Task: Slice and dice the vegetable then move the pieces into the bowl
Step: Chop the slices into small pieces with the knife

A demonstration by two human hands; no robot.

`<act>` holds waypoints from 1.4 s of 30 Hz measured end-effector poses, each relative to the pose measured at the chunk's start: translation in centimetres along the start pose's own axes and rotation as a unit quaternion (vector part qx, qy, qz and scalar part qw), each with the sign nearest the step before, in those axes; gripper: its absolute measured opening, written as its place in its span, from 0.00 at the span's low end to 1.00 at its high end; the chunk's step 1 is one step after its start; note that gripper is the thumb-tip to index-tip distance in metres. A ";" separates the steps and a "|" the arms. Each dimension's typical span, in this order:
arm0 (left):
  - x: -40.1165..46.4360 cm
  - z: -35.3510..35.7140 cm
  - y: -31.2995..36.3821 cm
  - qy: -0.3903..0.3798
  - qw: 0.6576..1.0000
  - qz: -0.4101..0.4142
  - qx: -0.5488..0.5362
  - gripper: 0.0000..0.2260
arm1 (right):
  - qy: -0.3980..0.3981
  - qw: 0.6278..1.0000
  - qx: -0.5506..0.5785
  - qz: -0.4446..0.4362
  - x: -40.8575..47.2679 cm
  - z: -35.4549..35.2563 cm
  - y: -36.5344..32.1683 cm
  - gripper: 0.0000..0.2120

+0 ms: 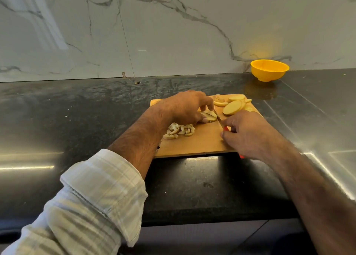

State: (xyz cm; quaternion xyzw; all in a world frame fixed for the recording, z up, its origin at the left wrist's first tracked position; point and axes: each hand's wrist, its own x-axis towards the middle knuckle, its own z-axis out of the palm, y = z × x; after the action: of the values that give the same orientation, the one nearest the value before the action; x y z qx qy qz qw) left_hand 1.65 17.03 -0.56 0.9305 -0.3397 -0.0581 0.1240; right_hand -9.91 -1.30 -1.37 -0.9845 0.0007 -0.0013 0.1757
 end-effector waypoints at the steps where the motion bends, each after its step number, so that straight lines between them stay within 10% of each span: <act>1: -0.1 -0.1 0.0 0.006 1.000 -0.007 0.005 0.19 | -0.003 1.000 -0.006 -0.010 0.5 -0.2 -0.3 0.18; 27: 1.6 1.0 -0.2 0.157 0.985 -0.069 0.011 0.02 | 0.072 0.994 0.078 0.025 0.6 0.2 0.6 0.21; 42: 0.5 -0.2 -1.7 0.029 0.997 -0.034 -0.065 0.21 | 0.035 0.996 0.061 0.047 2.3 -0.3 1.1 0.21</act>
State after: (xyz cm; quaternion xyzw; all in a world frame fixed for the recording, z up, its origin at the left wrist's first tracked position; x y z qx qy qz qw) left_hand 3.12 17.97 -0.84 0.9327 -0.2998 -0.0567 0.1922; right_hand -7.62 -2.41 -1.45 -0.9701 0.0532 -0.0280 0.2350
